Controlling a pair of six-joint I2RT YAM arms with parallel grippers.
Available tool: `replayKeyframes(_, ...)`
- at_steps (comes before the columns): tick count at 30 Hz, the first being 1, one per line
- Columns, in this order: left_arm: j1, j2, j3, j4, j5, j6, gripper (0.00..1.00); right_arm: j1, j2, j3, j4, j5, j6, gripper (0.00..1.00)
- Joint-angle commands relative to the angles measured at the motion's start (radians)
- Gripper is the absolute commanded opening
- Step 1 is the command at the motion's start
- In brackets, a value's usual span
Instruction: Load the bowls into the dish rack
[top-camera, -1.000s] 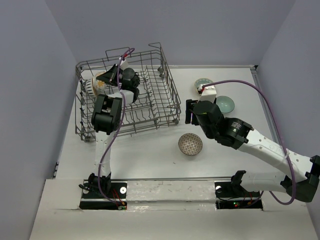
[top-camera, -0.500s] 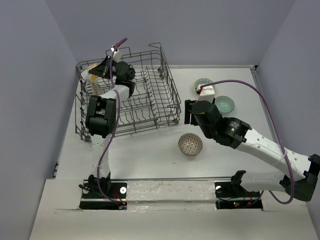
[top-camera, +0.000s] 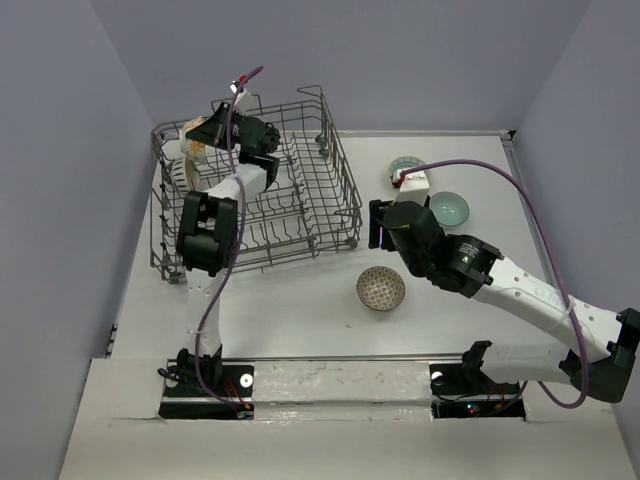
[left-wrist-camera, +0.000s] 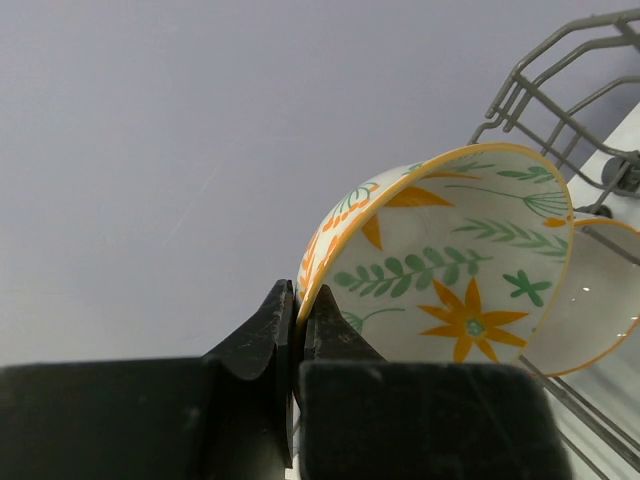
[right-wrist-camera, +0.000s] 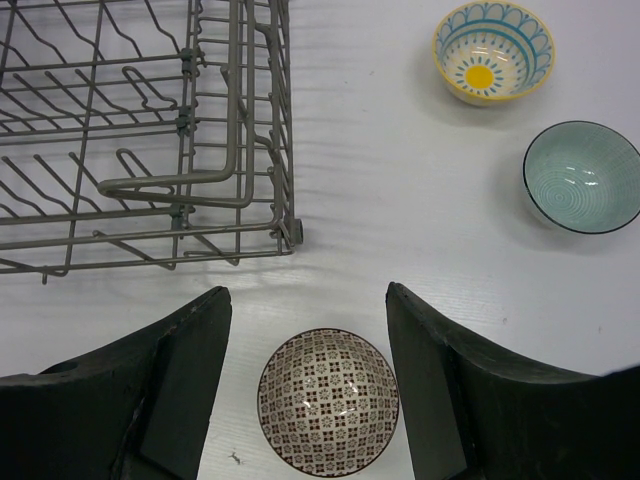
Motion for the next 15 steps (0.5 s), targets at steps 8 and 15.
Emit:
replayKeyframes(8, -0.031, 0.102, 0.126, 0.022, 0.012, -0.015, 0.0, 0.006, -0.006, 0.024, 0.042, 0.009, -0.011, 0.69)
replayKeyframes(15, -0.026, 0.137, 0.126, 0.018, 0.01, -0.028, 0.0, 0.006, -0.009, 0.016, 0.042, 0.009, -0.011, 0.69)
